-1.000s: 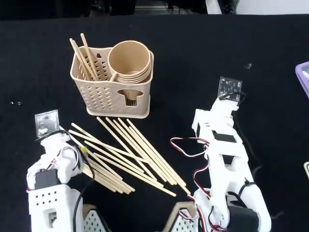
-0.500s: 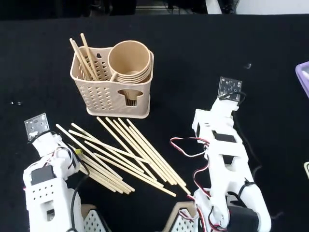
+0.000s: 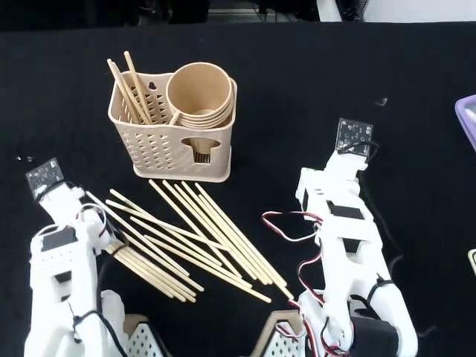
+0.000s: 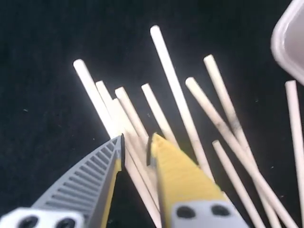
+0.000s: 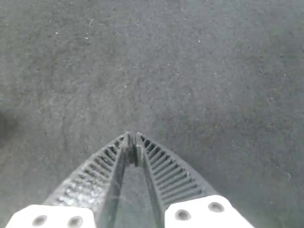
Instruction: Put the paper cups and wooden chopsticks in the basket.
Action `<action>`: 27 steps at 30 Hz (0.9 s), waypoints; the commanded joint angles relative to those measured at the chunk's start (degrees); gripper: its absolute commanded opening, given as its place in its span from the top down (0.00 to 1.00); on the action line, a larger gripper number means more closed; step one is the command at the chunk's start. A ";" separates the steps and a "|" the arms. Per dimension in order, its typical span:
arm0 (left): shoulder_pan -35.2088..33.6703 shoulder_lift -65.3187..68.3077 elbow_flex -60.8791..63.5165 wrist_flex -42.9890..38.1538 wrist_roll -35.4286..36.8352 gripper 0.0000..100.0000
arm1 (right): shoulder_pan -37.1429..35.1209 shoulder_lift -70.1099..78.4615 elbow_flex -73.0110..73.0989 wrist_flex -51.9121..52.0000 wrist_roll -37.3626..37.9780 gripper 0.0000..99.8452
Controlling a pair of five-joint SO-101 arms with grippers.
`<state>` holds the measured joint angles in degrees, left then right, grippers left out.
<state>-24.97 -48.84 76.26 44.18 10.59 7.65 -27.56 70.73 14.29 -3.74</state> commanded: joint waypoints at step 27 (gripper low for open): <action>1.89 21.98 -13.05 -0.35 4.75 0.94 | -0.53 0.13 -0.13 -1.41 0.00 0.99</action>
<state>-24.26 -30.73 67.56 43.65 14.99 7.65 -27.56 70.73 14.29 -3.74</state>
